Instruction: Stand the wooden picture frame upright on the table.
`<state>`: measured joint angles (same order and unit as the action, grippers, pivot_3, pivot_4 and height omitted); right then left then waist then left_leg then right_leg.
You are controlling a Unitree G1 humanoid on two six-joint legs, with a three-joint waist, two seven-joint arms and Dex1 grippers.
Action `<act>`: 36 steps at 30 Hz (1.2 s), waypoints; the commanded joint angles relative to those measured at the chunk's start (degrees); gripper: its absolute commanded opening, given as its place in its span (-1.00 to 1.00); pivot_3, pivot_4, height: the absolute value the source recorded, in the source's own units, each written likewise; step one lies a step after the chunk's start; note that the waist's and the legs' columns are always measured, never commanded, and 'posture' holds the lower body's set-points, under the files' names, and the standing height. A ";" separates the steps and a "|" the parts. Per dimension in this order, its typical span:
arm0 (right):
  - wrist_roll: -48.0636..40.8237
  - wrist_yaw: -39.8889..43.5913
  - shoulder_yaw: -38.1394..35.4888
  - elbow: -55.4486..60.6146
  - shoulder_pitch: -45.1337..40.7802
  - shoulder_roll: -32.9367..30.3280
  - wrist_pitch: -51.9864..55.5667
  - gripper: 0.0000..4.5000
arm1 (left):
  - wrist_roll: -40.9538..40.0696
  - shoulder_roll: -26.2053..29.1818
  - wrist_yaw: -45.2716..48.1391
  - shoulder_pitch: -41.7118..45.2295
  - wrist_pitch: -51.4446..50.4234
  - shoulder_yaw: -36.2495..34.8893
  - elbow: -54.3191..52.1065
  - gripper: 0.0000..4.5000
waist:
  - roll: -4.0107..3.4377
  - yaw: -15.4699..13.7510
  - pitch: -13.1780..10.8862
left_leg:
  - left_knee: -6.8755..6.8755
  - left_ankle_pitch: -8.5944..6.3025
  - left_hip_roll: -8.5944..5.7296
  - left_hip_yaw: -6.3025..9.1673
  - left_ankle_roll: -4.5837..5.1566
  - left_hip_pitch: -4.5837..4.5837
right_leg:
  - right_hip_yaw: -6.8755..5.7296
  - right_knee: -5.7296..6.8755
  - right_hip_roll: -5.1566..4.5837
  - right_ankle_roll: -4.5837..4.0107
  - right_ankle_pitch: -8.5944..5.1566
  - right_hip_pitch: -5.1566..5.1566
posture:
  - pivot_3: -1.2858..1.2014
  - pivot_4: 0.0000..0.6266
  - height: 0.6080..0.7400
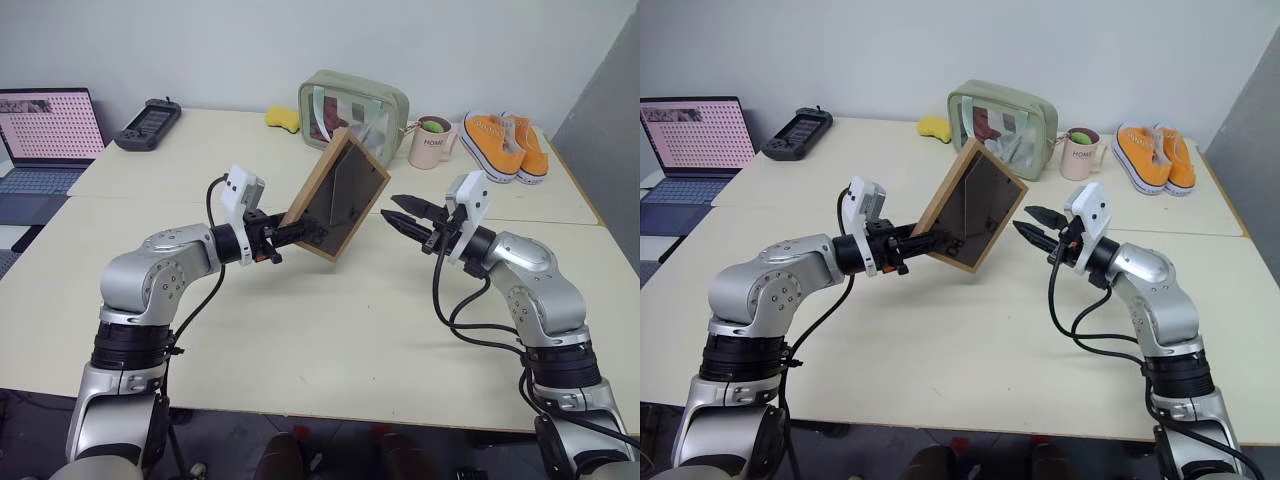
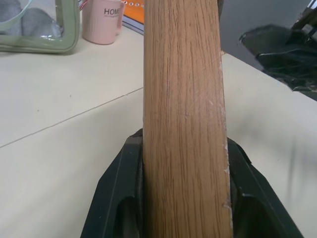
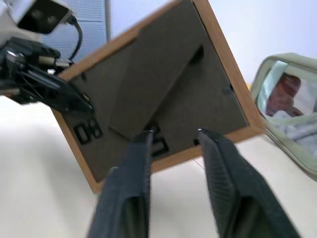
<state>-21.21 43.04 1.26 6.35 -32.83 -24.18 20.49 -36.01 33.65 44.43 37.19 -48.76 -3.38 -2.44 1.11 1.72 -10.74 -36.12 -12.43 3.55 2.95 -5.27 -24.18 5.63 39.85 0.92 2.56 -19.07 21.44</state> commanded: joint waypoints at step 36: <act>-3.35 -1.72 0.84 9.79 0.16 2.05 6.32 -0.15 | -1.62 -3.23 2.40 7.95 -1.92 -0.88 6.16 -0.42 | 0.00 0.12 0.00 | -0.01 0.03 0.01 0.04 0.00 0.00 | -0.06 0.09 0.02 -0.01 0.00 0.04 | 0.03 -0.52 1.00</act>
<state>-24.74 40.31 1.73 12.88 -32.52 -21.42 28.55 -36.86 30.91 47.66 42.54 -50.37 -3.06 4.95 1.11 1.84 -10.74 -36.13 -12.40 3.56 3.00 -5.27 -24.18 5.57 39.95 0.94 2.55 -19.07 21.49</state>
